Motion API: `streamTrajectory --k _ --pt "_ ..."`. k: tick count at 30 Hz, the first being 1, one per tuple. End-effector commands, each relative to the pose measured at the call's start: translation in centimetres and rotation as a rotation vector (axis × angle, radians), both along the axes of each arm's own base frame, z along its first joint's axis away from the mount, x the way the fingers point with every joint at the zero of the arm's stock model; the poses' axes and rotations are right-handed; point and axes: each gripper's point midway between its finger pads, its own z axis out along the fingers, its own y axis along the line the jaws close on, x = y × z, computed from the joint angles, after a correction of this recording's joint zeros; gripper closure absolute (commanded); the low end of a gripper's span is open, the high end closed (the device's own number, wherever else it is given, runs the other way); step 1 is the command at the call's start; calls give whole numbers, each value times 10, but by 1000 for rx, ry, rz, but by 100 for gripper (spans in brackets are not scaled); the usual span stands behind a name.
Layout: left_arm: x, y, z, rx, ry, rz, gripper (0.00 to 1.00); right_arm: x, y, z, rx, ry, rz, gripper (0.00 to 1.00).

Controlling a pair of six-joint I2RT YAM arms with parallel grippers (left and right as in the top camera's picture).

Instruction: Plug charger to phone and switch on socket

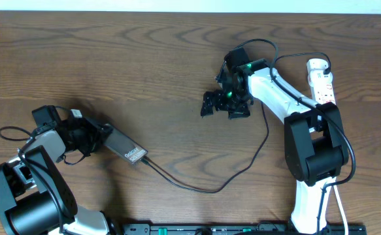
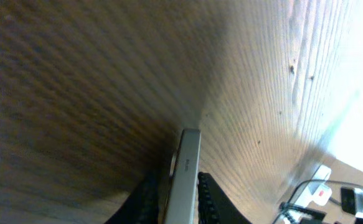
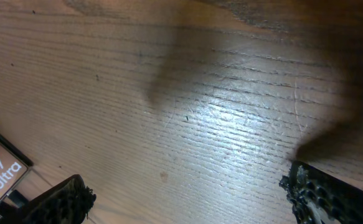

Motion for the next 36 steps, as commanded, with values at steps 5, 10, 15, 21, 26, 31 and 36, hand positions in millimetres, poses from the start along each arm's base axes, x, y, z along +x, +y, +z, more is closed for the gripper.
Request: streamTrajectory --k 5,10,15,21,26,31,36 --pt "-12 1 -13 28 78 1 68 6 0 7 3 -19 -11 1" --pt "-18 -2 -14 16 107 0 56 6 0 7 3 -19 -11 1" --pt "-36 0 -22 41 202 8 51 6 0 7 3 -19 -11 1" --pt "-58 3 -30 77 314 13 44 6 1 7 3 -19 -7 1" --pt "-68 3 -32 89 363 12 42 5 1 7 3 -19 -5 1" --pt "-71 2 -32 82 376 10 42 5 1 7 2 -17 -5 1" --pt "-63 4 -22 92 338 13 19 4 1 7 2 -18 5 1"
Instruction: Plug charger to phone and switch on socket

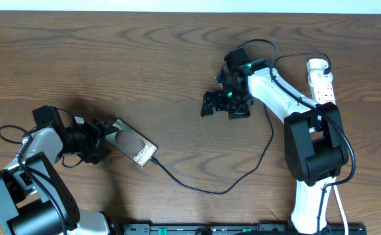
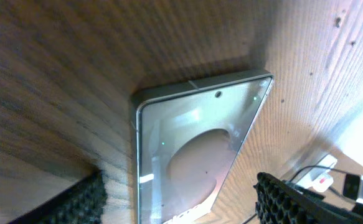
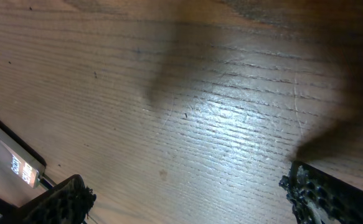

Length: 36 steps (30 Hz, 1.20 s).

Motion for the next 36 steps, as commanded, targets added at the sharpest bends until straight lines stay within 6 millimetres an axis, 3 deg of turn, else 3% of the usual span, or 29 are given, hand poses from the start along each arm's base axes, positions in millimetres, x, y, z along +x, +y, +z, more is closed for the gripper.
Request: streamTrajectory --k 1,9,12,14,17,19,22,26,27,31,34,36 --pt "-27 18 -26 146 133 -7 19 6 1 7 5 -26 3 1" --pt "16 35 89 338 -234 -30 10 3 0 7 1 -19 14 1" --pt "25 18 135 382 -416 -115 9 3 0 7 1 -19 13 1" --pt "28 -8 170 385 -582 -229 9 5 -1 9 3 -25 10 1" --pt "29 -35 199 377 -719 -314 8 11 -6 19 1 -59 12 1" --pt "29 -48 207 377 -761 -351 7 18 -16 29 -32 -94 -6 1" --pt "30 -65 209 368 -788 -405 6 31 -40 61 -102 -175 -43 1" --pt "35 -77 194 395 -746 -452 4 49 -72 134 -149 -359 -82 1" --pt "37 -80 187 405 -726 -467 4 55 -86 163 -167 -441 -115 1" --pt "44 -82 171 468 -673 -487 4 67 -150 243 -289 -685 -285 1" --pt "47 -79 161 535 -625 -478 4 65 -210 284 -408 -806 -443 1" --pt "48 -80 157 558 -611 -487 4 61 -245 297 -451 -833 -531 1"
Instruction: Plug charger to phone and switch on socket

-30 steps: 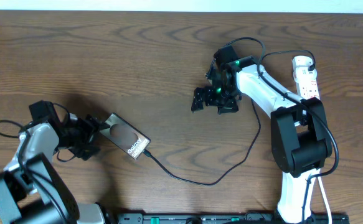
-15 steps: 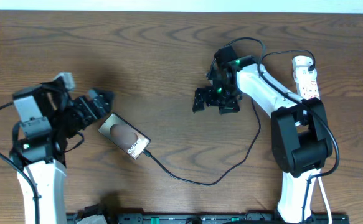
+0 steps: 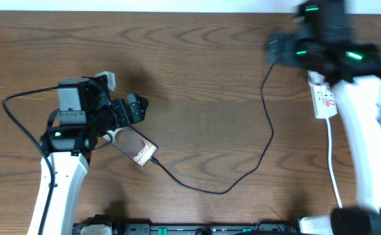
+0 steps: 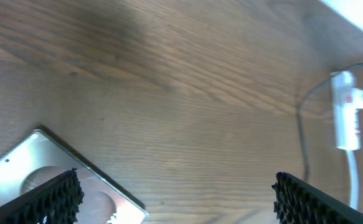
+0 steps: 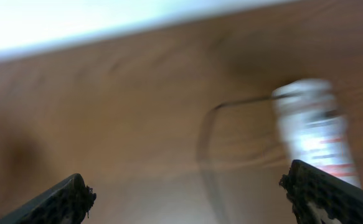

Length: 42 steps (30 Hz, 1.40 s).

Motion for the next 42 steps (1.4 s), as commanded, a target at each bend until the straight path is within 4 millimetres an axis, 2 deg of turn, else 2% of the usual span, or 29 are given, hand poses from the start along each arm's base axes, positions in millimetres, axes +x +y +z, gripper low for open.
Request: streamTrajectory --k 1,3,5,8,11,14,16,21,26,34,42 --pt "7 9 -4 98 -4 47 4 -7 -88 14 -119 -36 -241 1" --pt "8 7 -4 97 -9 43 4 -10 -115 9 -91 -20 -247 1" --pt "10 7 -2 96 -23 44 4 -10 -132 -3 -24 10 -209 1" --pt "13 7 1 95 -39 45 3 -7 -147 -29 138 48 -90 1" --pt "13 7 1 91 -37 49 3 -4 -150 -54 315 65 41 1" --pt "14 7 1 91 -37 49 3 -3 -140 -73 471 41 232 1" --pt "13 7 1 91 -37 49 3 0 -142 -93 520 72 244 1" --pt "11 7 -1 92 -25 49 3 5 -155 -147 499 204 192 2" --pt "11 7 -1 92 -25 49 3 6 -169 -180 379 314 122 4" --pt "9 7 -3 92 -14 48 3 23 -186 -193 229 325 43 4" --pt "9 7 -3 92 -14 48 3 31 -173 -215 237 359 76 2"
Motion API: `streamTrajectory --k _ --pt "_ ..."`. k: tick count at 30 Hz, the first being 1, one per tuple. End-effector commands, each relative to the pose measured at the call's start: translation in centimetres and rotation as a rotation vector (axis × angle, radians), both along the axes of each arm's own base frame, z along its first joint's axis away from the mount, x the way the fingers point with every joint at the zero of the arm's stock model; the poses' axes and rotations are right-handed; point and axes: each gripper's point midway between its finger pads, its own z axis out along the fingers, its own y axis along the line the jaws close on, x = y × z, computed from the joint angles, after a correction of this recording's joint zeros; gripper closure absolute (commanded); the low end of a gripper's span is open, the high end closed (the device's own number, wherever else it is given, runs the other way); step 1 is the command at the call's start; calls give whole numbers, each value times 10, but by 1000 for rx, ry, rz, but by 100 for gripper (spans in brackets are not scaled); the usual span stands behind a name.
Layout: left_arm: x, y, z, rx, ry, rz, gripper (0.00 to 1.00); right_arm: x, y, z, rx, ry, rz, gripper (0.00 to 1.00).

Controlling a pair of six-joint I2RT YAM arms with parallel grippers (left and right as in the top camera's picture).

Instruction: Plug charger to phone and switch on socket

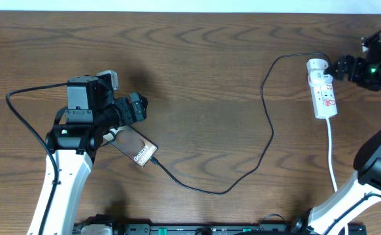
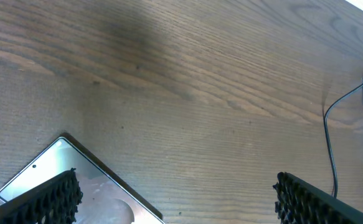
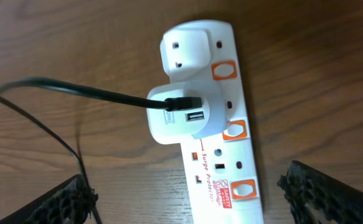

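The phone (image 1: 134, 149) lies flat on the wood table, screen up, with the black charger cable (image 1: 266, 137) plugged into its lower right end. My left gripper (image 1: 136, 109) hovers open just above and behind it; the left wrist view has the phone (image 2: 75, 183) at the lower left by one finger (image 2: 44, 200). The white socket strip (image 1: 323, 94) lies at the back right with the white charger adapter (image 3: 180, 113) plugged into it. My right gripper (image 3: 193, 200) stands open over the strip (image 3: 221, 155), whose orange switches (image 3: 234, 130) face up.
The cable loops across the middle of the table from the strip down to the phone. The strip's own white lead (image 1: 332, 163) runs toward the front edge at the right. The table's far edge meets a white wall.
My right gripper has gone from a blurred spot left of the strip's far end to just right of the strip, looking straight down on it. The left arm has hardly moved.
First my left gripper was shut on the phone, held on edge at the left, with the right gripper open at mid table. Then the phone lay flat and the left gripper was open. Then the left arm stood higher and the right arm was near the strip, now over it.
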Motion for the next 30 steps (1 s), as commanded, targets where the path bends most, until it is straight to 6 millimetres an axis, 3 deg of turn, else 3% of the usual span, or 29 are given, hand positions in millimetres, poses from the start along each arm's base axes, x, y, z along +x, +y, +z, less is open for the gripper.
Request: streamTrajectory --k 1,7,17,25,30 --pt "3 1 3 5 -4 13 3 2 10 -23 14 55 13 2" --pt "2 1 3 5 -3 13 3 2 14 -41 24 86 37 2" --pt "2 1 3 4 -3 13 3 5 19 -49 28 86 61 1" --pt "2 1 3 4 -3 13 3 10 40 -75 96 116 102 2" --pt "2 1 3 4 -3 13 3 11 45 -80 100 123 113 2"
